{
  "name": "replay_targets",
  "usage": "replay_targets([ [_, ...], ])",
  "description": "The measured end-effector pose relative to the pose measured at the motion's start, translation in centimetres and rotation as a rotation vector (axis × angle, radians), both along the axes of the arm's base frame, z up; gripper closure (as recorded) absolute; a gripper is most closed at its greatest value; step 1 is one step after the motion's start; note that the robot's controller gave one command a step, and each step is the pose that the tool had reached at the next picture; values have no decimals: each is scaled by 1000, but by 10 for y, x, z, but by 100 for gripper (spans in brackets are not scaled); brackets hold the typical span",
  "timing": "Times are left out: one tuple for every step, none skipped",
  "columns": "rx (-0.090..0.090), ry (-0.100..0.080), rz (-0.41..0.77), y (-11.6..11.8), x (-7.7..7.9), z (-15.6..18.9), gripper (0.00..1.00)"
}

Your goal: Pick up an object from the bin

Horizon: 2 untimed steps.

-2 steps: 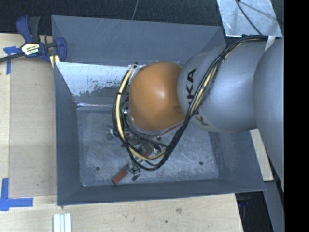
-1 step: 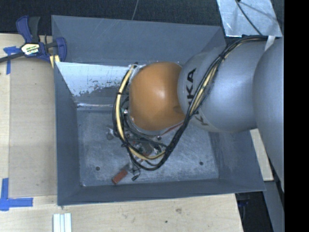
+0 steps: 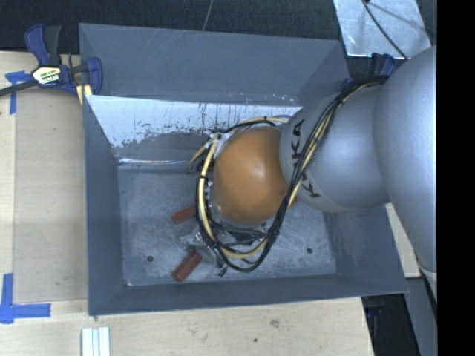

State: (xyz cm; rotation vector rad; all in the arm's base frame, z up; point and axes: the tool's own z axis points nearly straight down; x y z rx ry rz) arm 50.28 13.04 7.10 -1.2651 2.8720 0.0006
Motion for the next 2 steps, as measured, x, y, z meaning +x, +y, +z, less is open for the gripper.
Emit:
replay_targets([
  [0, 0, -1, 0, 0, 0, 100],
  [-1, 7, 21, -20, 4, 60, 100],
])
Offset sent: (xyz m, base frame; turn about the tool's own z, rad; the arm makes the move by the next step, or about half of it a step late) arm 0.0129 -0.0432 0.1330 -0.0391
